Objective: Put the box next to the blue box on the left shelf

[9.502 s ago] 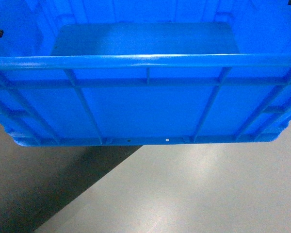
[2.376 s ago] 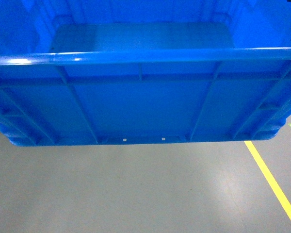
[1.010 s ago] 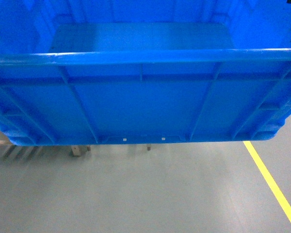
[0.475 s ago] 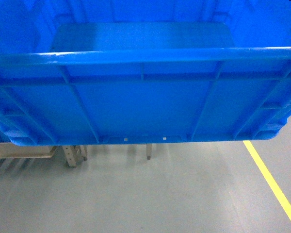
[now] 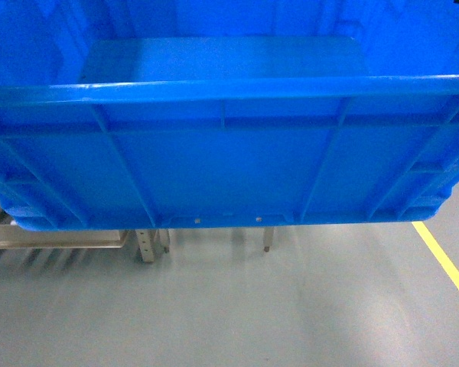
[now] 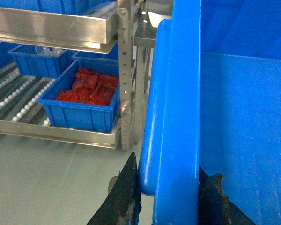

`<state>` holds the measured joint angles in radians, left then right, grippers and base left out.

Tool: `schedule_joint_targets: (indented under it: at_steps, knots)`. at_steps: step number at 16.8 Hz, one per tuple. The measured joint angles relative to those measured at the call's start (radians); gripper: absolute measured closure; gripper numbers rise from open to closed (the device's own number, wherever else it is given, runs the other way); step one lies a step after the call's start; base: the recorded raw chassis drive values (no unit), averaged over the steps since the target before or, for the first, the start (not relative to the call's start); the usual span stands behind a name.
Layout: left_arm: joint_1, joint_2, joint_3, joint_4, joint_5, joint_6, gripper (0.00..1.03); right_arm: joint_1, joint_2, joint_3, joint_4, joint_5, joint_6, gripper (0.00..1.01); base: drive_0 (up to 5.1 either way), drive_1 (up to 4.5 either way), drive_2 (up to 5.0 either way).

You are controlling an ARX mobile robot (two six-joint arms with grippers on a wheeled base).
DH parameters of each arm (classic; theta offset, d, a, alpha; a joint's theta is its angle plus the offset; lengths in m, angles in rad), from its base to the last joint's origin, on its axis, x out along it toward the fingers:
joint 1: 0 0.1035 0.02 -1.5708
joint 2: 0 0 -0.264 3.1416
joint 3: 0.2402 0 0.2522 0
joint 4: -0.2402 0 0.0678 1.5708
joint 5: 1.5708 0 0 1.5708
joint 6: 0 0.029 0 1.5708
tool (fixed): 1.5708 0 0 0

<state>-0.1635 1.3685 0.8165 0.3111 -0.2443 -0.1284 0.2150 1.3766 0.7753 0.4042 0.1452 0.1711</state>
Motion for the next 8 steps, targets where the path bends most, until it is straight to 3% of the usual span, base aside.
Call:
schedule_joint_targets:
  at_steps: [8]
  knots:
    - [0.000,0.000,0.000,-0.003,-0.001,0.000,0.85,0.000,0.000,0.000,0.000,0.000,0.000,0.94,-5.1,2.38,2.4]
